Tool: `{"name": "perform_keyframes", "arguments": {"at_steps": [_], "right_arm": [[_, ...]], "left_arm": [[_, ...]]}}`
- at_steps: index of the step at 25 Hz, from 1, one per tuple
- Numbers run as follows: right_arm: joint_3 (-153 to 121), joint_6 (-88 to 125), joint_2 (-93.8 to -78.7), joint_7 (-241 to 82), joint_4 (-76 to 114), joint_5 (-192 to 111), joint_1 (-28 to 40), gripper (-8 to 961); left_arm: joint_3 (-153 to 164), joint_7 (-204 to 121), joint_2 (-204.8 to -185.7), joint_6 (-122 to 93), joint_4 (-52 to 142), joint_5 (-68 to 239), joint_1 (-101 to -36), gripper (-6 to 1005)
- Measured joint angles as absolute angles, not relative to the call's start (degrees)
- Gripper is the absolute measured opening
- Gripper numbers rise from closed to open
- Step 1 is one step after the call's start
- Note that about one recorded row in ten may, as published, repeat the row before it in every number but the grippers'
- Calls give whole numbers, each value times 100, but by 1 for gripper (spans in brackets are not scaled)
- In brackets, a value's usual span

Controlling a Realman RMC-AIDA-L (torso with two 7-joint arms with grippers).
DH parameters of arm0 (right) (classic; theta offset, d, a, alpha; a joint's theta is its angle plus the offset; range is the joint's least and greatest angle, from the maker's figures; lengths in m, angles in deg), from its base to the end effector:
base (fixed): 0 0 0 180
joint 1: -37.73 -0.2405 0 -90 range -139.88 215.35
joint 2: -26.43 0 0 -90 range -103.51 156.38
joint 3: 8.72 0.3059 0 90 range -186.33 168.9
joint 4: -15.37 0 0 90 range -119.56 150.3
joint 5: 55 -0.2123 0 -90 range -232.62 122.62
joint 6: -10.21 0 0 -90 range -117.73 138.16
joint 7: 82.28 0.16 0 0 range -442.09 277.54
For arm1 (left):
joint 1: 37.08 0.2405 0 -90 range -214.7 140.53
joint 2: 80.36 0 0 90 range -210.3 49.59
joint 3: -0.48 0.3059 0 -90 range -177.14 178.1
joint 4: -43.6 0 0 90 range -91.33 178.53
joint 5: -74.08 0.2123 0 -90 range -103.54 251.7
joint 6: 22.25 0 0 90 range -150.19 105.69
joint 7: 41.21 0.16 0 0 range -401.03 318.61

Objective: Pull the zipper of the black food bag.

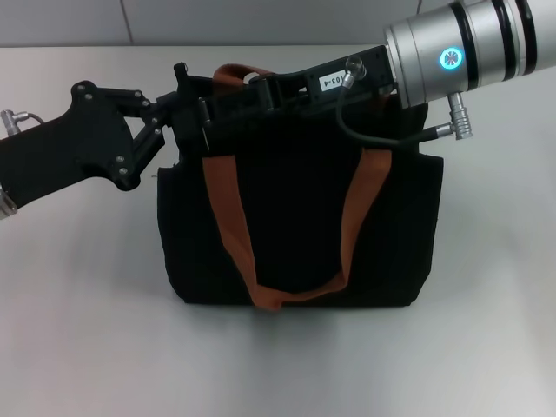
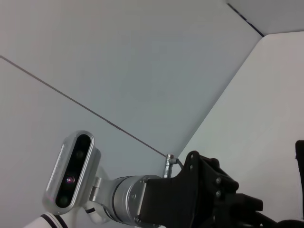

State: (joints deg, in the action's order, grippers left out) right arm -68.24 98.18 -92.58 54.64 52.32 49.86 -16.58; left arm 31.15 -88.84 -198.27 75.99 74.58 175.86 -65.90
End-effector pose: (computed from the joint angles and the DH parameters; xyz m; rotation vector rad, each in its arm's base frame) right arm 0.1015 0.4208 -0.0772 2.5456 -1.2748 -0.5600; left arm -0.2862 0.3502 -0.0033 -2.4447 0.0023 -0.9759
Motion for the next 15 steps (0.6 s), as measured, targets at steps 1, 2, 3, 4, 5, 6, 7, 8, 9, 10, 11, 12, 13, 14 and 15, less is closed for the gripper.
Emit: {"name": "perform_keyframes", "arguments": {"at_steps": [1, 2, 3, 4, 5, 6, 7, 8, 9, 10, 11, 12, 13, 14, 15], "right_arm": [[-6824, 9818, -9258, 5464, 5232, 4986, -1658, 810], [-6823, 9811, -9257, 5452, 5236, 4986, -1650, 810], [-6823, 9811, -9257, 5452, 5236, 4986, -1650, 810], [-6825, 9808, -9257, 5451, 5239, 4986, -1650, 810], [-6829, 9808, -9257, 5449, 5277, 5020, -1649, 810], [-6829, 9808, -9257, 5449, 5277, 5020, -1649, 810], [-6831, 9804, -9257, 5450, 5333, 5082, -1648, 810], [-6833, 9801, -9258, 5453, 5399, 5152, -1640, 810], [-6833, 9794, -9258, 5454, 5485, 5219, -1623, 810], [-6823, 9791, -9257, 5465, 5647, 5284, -1556, 810], [-6823, 9791, -9257, 5465, 5647, 5284, -1556, 810], [-6816, 9791, -9257, 5470, 5728, 5291, -1519, 810], [-6803, 9792, -9252, 5475, 5840, 5295, -1462, 810], [-6803, 9792, -9252, 5475, 5840, 5295, -1462, 810], [-6794, 9794, -9243, 5476, 5895, 5296, -1431, 810]], "left_arm": [[3115, -8884, -19827, 7599, 7458, 17586, -6590, 17], [3115, -8899, -19828, 7595, 7459, 17587, -6600, 18], [3115, -8926, -19829, 7583, 7459, 17589, -6621, 18], [3115, -8952, -19829, 7568, 7459, 17591, -6636, 18], [3115, -9000, -19830, 7544, 7460, 17595, -6660, 18], [3115, -9000, -19830, 7544, 7460, 17595, -6660, 18], [3110, -9052, -19829, 7535, 7463, 17591, -6672, 18], [3110, -9052, -19829, 7535, 7463, 17591, -6672, 18], [3108, -9073, -19820, 7543, 7465, 17583, -6673, 18], [3108, -9092, -19794, 7590, 7468, 17568, -6670, 18], [3110, -9093, -19788, 7604, 7469, 17566, -6668, 18], [3110, -9093, -19788, 7604, 7469, 17566, -6668, 18], [3114, -9094, -19777, 7635, 7470, 17566, -6662, 18], [3114, -9094, -19777, 7635, 7470, 17566, -6662, 18], [3116, -9095, -19773, 7651, 7471, 17564, -6661, 18]]}}
